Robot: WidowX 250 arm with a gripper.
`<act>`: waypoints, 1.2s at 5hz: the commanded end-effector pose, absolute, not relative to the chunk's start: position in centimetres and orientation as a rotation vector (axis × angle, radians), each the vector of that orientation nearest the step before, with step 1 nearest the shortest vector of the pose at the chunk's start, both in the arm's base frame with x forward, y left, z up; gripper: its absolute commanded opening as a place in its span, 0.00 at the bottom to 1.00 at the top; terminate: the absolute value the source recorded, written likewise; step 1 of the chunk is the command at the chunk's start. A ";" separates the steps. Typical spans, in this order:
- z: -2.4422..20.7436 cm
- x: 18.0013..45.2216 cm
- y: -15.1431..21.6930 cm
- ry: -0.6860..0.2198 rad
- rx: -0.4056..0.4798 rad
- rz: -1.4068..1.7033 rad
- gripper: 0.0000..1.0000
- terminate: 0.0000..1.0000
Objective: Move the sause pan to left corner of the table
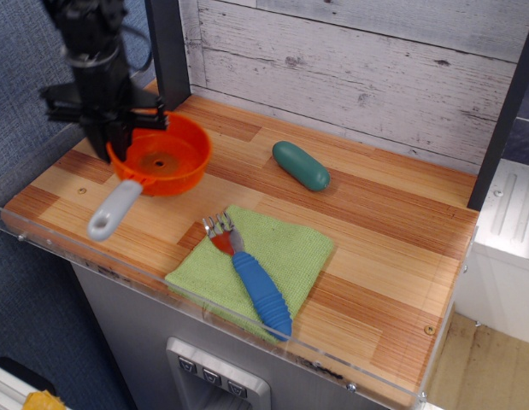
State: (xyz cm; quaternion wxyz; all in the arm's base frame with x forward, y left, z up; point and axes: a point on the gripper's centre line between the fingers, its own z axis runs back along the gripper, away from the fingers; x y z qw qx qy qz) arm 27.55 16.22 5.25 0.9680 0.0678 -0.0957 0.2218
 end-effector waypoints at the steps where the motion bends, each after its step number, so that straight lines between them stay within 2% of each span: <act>1: 4.4 26.6 19.5 -0.281 0.185 0.613 0.00 0.00; 2: 3.1 26.2 20.2 -0.262 0.166 0.658 0.00 0.00; 3: 2.8 26.1 20.6 -0.274 0.144 0.678 0.00 0.00; 4: 3.5 25.8 20.9 -0.304 0.110 0.689 1.00 0.00; 5: 4.5 25.8 20.9 -0.302 0.110 0.714 1.00 0.00; 6: 6.9 26.4 20.3 -0.312 0.153 0.697 1.00 0.00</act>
